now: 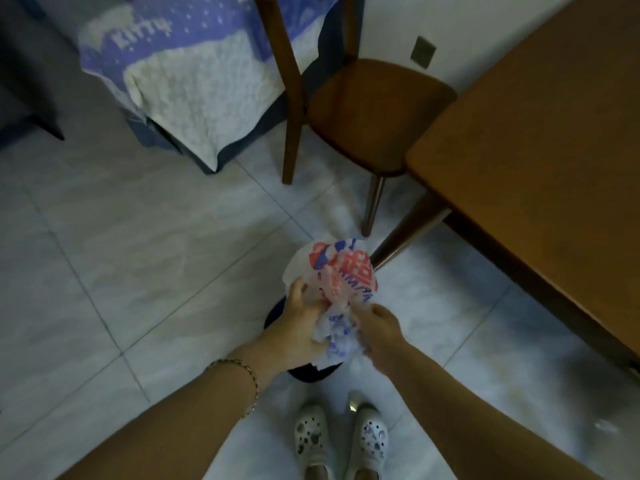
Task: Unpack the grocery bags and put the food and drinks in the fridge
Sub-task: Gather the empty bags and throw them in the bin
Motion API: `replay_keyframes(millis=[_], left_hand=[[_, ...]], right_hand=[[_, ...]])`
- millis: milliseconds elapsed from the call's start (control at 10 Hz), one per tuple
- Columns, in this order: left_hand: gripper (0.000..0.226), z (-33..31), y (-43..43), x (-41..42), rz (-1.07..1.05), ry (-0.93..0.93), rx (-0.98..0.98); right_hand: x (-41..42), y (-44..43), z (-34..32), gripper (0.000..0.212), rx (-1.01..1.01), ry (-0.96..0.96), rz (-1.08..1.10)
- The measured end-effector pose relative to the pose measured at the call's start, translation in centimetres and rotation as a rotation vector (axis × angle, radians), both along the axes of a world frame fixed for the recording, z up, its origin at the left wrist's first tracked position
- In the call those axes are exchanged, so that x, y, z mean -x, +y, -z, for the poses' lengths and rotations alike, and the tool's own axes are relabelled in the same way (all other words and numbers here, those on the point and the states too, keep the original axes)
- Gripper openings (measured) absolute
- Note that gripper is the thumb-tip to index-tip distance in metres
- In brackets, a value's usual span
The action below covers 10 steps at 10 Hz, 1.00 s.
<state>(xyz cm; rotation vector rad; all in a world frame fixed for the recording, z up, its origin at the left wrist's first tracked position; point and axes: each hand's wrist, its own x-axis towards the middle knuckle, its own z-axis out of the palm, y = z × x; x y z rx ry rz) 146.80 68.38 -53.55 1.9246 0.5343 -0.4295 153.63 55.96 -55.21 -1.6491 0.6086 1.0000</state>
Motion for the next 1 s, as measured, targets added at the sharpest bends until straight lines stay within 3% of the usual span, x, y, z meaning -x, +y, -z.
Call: replay_keyframes(millis=[100, 200, 300, 400, 500, 600, 700, 800, 900, 1000], left_hand=[[0.041, 4.3, 0.2, -1.0, -0.230, -0.013, 0.223], [0.087, 10.5, 0.1, -2.6, -0.542, -0.039, 0.291], [0.101, 16.5, -0.5, -3.0, -0.410, 0.041, 0.183], [0.069, 22.1, 0.4, -1.4, -0.159, 0.185, -0.105], [0.046, 27.3, 1.5, 0.7, 0.146, 0.172, -0.530], [0.043, 32.3, 0.8, 0.5, 0.177, 0.156, -0.547], [0.056, 38.3, -0.2, 1.3, 0.076, 0.187, -0.300], [0.059, 42.2, -1.3, 2.4, 0.226, 0.300, -0.231], [0.054, 42.7, -2.0, 2.0, 0.397, 0.589, -0.387], [0.045, 39.2, -1.3, 0.3, 0.436, 0.605, -0.316]], right_hand=[[-1.7, -1.0, 4.4, 0.018, 0.209, -0.294, -0.383], [-2.4, -0.7, 10.6, 0.024, 0.223, -0.524, -0.611], [-1.5, -0.1, 15.4, 0.018, 0.216, -0.593, -0.785], [0.4, 0.3, 19.0, 0.070, -0.001, -0.353, -0.783], [2.1, -0.1, 23.9, 0.100, -0.097, -0.101, -0.668], [2.0, -1.0, 27.0, 0.073, 0.049, -0.214, -0.780], [0.7, -2.0, 29.3, 0.050, 0.145, -0.378, -0.850], [-0.4, -2.3, 30.6, 0.044, 0.157, -0.426, -0.975], [-1.2, -2.6, 30.6, 0.034, 0.150, -0.442, -1.036], [-1.9, -2.9, 28.5, 0.026, 0.224, -0.435, -1.070]])
